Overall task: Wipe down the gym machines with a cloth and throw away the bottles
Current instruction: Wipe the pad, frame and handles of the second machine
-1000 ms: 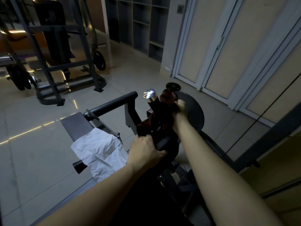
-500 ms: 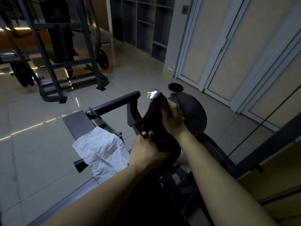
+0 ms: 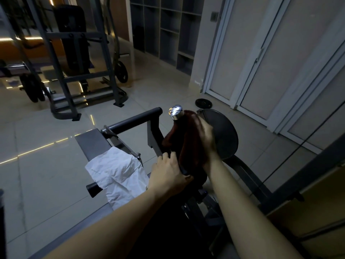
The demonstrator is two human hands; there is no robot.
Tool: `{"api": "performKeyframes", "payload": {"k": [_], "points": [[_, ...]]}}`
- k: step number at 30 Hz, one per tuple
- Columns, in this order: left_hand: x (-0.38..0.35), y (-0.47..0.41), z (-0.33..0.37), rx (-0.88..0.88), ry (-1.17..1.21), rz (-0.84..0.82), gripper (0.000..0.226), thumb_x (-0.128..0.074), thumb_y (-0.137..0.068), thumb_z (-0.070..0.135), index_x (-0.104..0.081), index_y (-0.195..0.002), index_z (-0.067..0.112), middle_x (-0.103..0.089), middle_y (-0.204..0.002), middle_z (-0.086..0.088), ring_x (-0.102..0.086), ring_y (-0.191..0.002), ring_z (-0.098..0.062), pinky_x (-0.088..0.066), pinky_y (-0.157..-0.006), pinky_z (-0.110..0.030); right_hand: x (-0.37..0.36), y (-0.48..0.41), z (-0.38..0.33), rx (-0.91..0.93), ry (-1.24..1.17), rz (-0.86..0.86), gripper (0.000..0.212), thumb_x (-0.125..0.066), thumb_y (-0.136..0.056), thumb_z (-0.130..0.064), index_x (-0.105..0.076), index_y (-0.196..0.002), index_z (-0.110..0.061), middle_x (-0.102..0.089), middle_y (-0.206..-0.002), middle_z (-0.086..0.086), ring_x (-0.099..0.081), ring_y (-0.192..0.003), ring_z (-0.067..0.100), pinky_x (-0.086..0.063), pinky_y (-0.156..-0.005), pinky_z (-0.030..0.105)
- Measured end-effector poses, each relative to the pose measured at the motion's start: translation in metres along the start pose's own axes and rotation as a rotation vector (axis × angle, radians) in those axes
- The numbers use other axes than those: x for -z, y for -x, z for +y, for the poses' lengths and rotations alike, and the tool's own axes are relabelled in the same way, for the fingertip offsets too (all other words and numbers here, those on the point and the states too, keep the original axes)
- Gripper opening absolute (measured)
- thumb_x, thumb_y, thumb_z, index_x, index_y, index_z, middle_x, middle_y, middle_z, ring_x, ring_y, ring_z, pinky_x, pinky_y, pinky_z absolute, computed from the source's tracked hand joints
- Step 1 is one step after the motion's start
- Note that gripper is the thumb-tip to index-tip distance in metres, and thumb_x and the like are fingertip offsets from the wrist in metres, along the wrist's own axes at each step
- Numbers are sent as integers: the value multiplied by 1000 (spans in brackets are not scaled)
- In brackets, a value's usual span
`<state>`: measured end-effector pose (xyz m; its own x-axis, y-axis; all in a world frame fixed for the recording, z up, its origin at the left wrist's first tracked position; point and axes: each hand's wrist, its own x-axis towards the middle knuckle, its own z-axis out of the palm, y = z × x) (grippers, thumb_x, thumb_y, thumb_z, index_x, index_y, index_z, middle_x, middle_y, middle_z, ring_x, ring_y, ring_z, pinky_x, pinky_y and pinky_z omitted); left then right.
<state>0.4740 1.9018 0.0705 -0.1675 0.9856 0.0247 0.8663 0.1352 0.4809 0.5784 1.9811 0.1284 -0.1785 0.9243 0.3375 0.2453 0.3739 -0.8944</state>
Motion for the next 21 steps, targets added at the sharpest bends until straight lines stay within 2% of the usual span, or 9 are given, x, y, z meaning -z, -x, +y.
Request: {"api": "performKeyframes", "payload": {"k": [1, 4, 7, 9, 11, 13, 15, 18, 21], "points": [[0, 1, -1, 13, 77, -13, 76, -65, -69, 68, -48, -127, 23, -56, -113, -3, -56, -106, -24, -51, -88, -41, -1, 4, -1, 73, 17, -31, 11, -53, -99, -17, -61, -105, -22, -64, -99, -3, -63, -93, 5, -49, -79, 14], [0, 0, -2, 38, 189, 0, 68, -64, -61, 72, -60, -111, 27, -63, -101, 3, -63, -93, -17, -57, -83, -42, -1, 4, -5, 149, 237, -108, 36, -71, -86, -18, -56, -119, -16, -66, -110, 2, -61, -100, 11, -47, -82, 22], [6, 1, 3, 36, 46, -18, 73, -61, -69, 76, -52, -117, 22, -54, -109, -1, -54, -104, -23, -50, -88, -40, -10, -17, -15, 98, 471, -57, 21, -75, -80, -29, -59, -91, -20, -69, -89, 3, -61, -80, 18, -42, -67, 26], [11, 1, 2, 70, 178, -29, 71, -60, -68, 74, -55, -115, 21, -53, -106, 0, -54, -103, -22, -50, -88, -39, -9, -25, -24, -14, 340, -137, 19, -78, -76, -14, -61, -73, -19, -67, -78, 2, -61, -71, 16, -42, -67, 25], [15, 3, 3, 106, 403, 66, 58, -60, -71, 63, -60, -112, 21, -53, -103, 0, -57, -102, -21, -48, -86, -34, 2, -30, -31, -104, 149, -331, 26, -78, -74, 6, -67, -71, -18, -70, -77, -1, -65, -73, 11, -48, -72, 28], [19, 7, 6, 104, 561, 267, 40, -64, -80, 45, -62, -111, 20, -57, -104, 1, -59, -100, -19, -48, -85, -32, 14, -35, -36, -177, -1, -541, 27, -72, -77, 15, -73, -81, -11, -74, -79, -5, -70, -77, 9, -53, -73, 23], [28, 8, 17, 128, 732, 391, 29, -63, -85, 37, -63, -111, 24, -63, -106, 4, -63, -99, -15, -53, -89, -36, 19, -37, -39, -256, -71, -631, 25, -67, -81, 16, -71, -98, -3, -76, -84, -3, -72, -83, 10, -55, -73, 23], [33, -1, 33, 181, 1038, 397, 38, -58, -84, 47, -62, -118, 32, -68, -111, 6, -66, -105, -13, -55, -96, -44, 16, -31, -36, -247, -8, -538, 32, -69, -85, 8, -67, -115, -3, -74, -103, 8, -72, -98, 18, -55, -85, 31], [31, -10, 48, 96, 1083, 288, 47, -60, -84, 51, -60, -128, 33, -68, -120, 8, -65, -112, -9, -53, -101, -39, 20, -16, -26, -242, -72, -450, 39, -54, -97, 0, -54, -135, -8, -68, -119, 7, -66, -111, 20, -54, -90, 25]]}}
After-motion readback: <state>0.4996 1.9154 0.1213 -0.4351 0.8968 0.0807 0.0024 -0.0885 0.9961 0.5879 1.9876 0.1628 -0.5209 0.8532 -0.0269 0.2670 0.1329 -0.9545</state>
